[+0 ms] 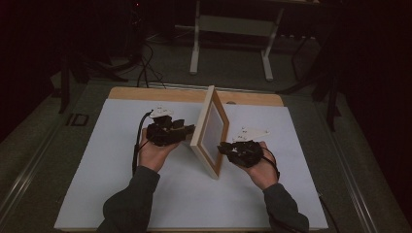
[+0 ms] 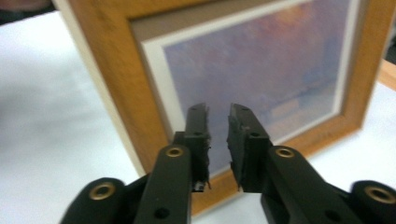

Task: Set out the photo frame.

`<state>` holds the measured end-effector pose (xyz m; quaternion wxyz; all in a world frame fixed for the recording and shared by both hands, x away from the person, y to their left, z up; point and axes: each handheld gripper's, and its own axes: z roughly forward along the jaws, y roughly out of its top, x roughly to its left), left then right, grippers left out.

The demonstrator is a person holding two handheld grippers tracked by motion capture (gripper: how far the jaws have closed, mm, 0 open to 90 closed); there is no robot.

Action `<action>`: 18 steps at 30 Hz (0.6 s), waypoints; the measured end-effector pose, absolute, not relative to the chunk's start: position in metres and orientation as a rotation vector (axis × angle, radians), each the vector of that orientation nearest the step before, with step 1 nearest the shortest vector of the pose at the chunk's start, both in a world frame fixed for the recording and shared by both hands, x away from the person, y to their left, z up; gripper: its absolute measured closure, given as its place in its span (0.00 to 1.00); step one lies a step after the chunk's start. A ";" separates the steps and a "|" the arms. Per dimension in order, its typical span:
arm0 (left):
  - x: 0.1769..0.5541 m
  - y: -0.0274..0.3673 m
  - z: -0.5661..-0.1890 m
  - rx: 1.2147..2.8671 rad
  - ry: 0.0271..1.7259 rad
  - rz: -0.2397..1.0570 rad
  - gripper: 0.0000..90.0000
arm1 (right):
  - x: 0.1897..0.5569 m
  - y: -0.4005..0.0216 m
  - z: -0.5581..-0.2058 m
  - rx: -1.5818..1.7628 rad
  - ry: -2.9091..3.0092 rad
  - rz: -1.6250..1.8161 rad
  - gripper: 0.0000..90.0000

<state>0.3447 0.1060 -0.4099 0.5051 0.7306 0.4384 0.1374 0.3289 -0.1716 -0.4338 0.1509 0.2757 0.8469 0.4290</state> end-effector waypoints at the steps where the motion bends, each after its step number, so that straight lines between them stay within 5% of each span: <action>1: 0.342 0.106 -0.407 1.759 1.057 0.336 0.56 | 0.329 -0.173 -0.435 0.803 2.432 1.225 0.82; 7: 0.333 0.106 -0.396 1.722 1.055 0.338 0.50 | 0.332 -0.185 -0.440 0.848 2.428 1.200 0.72; 18: 0.320 0.090 -0.391 1.769 1.039 0.366 0.32 | 0.335 -0.199 -0.442 0.895 2.426 1.172 0.67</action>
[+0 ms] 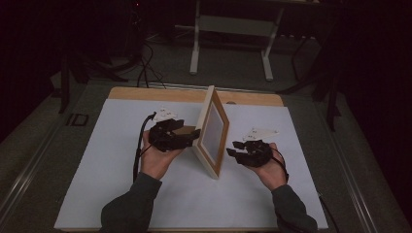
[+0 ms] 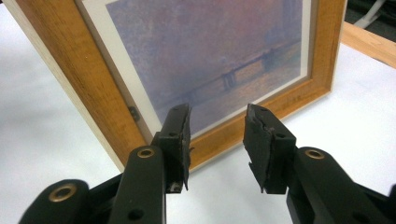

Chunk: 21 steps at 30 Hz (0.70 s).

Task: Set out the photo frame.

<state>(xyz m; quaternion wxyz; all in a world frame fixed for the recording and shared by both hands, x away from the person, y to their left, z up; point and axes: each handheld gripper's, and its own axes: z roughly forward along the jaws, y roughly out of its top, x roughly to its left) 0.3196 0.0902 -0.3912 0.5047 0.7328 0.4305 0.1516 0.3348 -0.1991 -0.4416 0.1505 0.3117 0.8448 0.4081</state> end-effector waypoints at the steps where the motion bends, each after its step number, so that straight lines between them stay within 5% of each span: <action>1: 0.318 0.088 -0.391 1.770 1.036 0.368 0.31 | 0.335 -0.200 -0.442 0.898 2.425 1.169 0.67; 13: 0.307 0.062 -0.407 1.829 1.037 0.404 0.29 | 0.334 -0.208 -0.445 0.922 2.423 1.156 0.66; 21: 0.306 0.059 -0.417 1.846 1.071 0.390 0.44 | 0.334 -0.212 -0.445 0.932 2.415 1.158 0.65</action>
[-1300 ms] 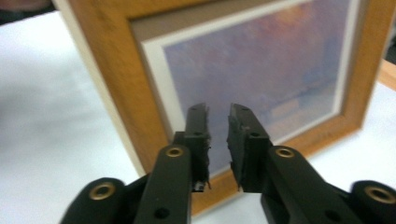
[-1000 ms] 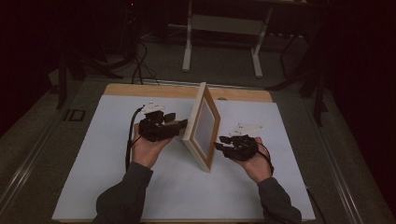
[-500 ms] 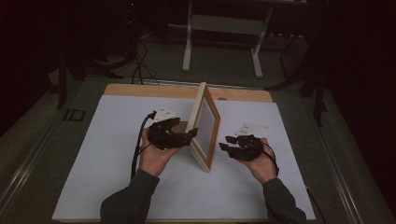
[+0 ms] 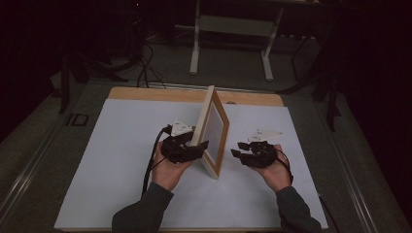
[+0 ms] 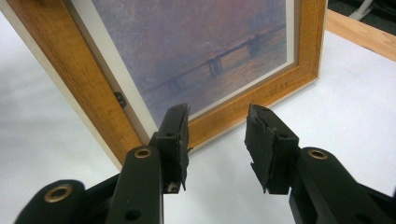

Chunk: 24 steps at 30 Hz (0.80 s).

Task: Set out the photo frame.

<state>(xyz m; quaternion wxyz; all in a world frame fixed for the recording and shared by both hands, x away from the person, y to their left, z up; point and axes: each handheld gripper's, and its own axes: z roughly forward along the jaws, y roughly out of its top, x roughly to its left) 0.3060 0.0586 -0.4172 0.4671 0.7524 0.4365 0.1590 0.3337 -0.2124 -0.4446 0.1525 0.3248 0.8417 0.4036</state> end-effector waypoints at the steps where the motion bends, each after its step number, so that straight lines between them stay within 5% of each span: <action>1: 0.306 0.058 -0.418 1.848 1.074 0.391 0.45 | 0.334 -0.212 -0.445 0.930 2.415 1.158 0.65; 13: 0.304 0.054 -0.420 1.841 1.074 0.366 0.60 | 0.334 -0.211 -0.446 0.928 2.423 1.158 0.65; 24: 0.304 0.053 -0.420 1.836 1.092 0.370 0.62 | 0.334 -0.214 -0.445 0.927 2.419 1.156 0.65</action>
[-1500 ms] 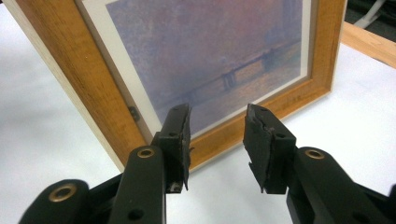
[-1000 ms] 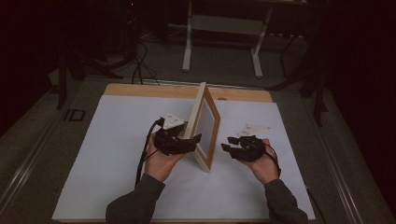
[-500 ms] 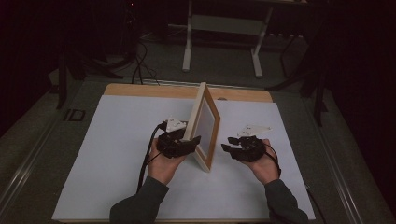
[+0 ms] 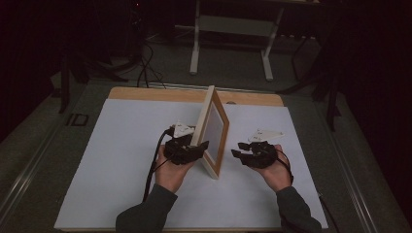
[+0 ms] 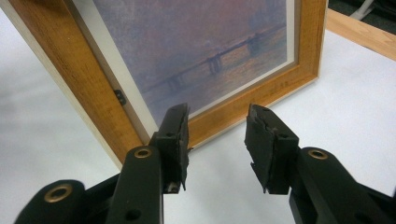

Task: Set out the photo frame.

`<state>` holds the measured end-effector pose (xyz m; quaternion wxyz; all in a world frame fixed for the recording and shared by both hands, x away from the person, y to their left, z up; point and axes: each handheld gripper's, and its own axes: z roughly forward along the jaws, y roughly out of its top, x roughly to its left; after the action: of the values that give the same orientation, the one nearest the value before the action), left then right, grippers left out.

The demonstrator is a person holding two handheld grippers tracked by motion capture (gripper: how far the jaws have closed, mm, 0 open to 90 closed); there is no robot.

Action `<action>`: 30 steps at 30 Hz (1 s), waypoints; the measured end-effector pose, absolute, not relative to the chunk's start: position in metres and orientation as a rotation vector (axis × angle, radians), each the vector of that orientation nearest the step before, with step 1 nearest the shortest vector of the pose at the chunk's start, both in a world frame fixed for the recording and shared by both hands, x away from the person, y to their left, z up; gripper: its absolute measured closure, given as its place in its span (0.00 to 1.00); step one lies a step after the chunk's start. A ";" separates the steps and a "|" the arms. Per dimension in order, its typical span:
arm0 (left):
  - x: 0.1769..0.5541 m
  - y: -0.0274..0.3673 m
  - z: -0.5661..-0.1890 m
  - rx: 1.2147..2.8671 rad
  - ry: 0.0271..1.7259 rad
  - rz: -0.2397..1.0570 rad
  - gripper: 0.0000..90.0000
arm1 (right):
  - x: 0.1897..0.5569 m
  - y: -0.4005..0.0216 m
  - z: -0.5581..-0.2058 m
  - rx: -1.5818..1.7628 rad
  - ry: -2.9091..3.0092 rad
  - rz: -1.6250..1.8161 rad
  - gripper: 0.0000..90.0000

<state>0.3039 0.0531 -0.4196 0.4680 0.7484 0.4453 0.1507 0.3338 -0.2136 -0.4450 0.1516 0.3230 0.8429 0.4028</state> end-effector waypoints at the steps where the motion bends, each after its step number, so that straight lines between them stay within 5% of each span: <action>1: 0.304 0.053 -0.420 1.836 1.092 0.370 0.62 | 0.334 -0.213 -0.445 0.927 2.420 1.157 0.65; 30: 0.320 0.076 -0.419 1.806 1.132 0.335 0.74 | 0.335 -0.218 -0.440 0.939 2.397 1.185 0.65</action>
<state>0.3204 0.0763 -0.4187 0.4722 0.7378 0.4626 0.1369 0.3354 -0.2178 -0.4395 0.1534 0.3274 0.8357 0.4133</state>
